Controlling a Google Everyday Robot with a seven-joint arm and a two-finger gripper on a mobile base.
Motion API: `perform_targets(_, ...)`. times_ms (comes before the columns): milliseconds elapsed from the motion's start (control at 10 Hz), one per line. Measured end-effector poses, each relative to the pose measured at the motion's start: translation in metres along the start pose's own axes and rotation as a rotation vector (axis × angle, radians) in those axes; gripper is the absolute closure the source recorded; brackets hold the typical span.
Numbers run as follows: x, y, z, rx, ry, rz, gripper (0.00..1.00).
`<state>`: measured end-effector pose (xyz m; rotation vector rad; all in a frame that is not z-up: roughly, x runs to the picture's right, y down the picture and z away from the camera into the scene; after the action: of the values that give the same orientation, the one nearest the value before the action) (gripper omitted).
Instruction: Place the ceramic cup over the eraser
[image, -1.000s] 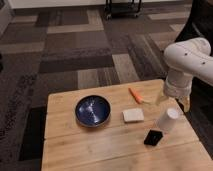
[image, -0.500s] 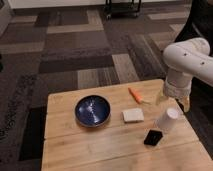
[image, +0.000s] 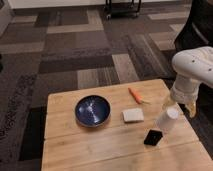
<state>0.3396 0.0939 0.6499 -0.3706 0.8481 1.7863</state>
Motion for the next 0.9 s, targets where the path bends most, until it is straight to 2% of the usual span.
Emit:
perform_targets(300, -0.019, 0.013, 0.019, -0.017, -0.008, -0.043, 0.35)
perform_targets(500, -0.029, 0.032, 0.033, -0.032, -0.006, -0.118, 0.35)
perform_targets(900, -0.024, 0.039, 0.047, 0.01, -0.001, -0.158, 0.35)
